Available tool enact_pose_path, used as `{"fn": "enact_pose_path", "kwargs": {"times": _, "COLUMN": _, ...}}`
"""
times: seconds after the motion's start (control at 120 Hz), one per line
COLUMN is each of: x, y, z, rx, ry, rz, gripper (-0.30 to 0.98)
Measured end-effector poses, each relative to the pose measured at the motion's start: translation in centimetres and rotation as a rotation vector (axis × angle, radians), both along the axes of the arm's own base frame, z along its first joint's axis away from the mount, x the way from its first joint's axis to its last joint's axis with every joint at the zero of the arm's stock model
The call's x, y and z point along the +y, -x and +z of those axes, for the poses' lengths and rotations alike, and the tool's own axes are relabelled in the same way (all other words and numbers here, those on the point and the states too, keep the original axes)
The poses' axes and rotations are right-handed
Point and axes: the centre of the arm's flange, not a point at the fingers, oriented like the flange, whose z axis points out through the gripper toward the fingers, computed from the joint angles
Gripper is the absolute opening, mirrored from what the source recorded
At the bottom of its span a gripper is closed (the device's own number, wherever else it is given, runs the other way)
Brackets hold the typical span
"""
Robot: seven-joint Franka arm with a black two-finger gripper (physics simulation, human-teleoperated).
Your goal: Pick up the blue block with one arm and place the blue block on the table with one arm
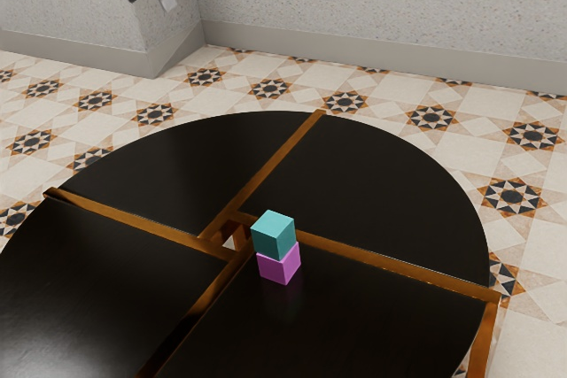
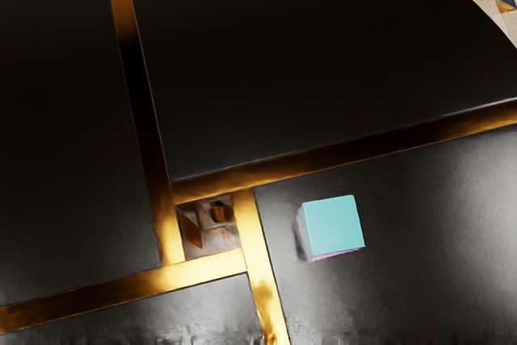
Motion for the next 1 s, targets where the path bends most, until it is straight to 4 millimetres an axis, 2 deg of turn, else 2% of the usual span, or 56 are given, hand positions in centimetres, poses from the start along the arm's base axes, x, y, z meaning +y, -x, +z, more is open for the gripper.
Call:
{"fn": "enact_pose_path", "kwargs": {"times": 0.083, "x": 2.3, "y": -3.6, "z": -12.4, "rx": 0.164, "ry": -0.015, "rz": 0.059, "gripper": 0.69}}
{"fn": "enact_pose_path", "kwargs": {"times": 0.167, "x": 4.1, "y": -6.9, "z": -21.7, "rx": 0.237, "ry": -0.005, "rz": 0.116, "gripper": 0.69}}
{"fn": "enact_pose_path", "kwargs": {"times": 0.233, "x": 4.1, "y": -9.4, "z": -27.4, "rx": 0.264, "ry": -0.001, "rz": 0.148, "gripper": 0.69}}
{"fn": "enact_pose_path", "kwargs": {"times": 0.317, "x": 3.1, "y": -11.4, "z": -32.0, "rx": 0.269, "ry": 0.003, "rz": 0.169, "gripper": 0.69}}
{"fn": "enact_pose_path", "kwargs": {"times": 0.375, "x": 1.7, "y": -12.6, "z": -33.4, "rx": 0.251, "ry": 0.011, "rz": 0.168, "gripper": 0.69}}
{"fn": "enact_pose_path", "kwargs": {"times": 0.467, "x": -1.7, "y": -14.0, "z": -35.2, "rx": 0.231, "ry": 0.032, "rz": 0.147, "gripper": 0.69}}
{"fn": "enact_pose_path", "kwargs": {"times": 0.542, "x": -3.1, "y": -14.6, "z": -36.3, "rx": 0.219, "ry": 0.042, "rz": 0.148, "gripper": 0.69}}
{"fn": "enact_pose_path", "kwargs": {"times": 0.65, "x": -5.6, "y": -13.5, "z": -37.6, "rx": 0.227, "ry": 0.048, "rz": 0.126, "gripper": 0.69}}
{"fn": "enact_pose_path", "kwargs": {"times": 0.767, "x": -8.5, "y": -11.8, "z": -37.3, "rx": 0.22, "ry": 0.035, "rz": 0.058, "gripper": 0.69}}
{"fn": "enact_pose_path", "kwargs": {"times": 0.808, "x": -9.1, "y": -11.6, "z": -37.3, "rx": 0.215, "ry": 0.032, "rz": 0.037, "gripper": 0.69}}
{"fn": "enact_pose_path", "kwargs": {"times": 1.0, "x": -9.1, "y": -10.5, "z": -40.9, "rx": 0.248, "ry": 0.023, "rz": -0.005, "gripper": 0.69}}
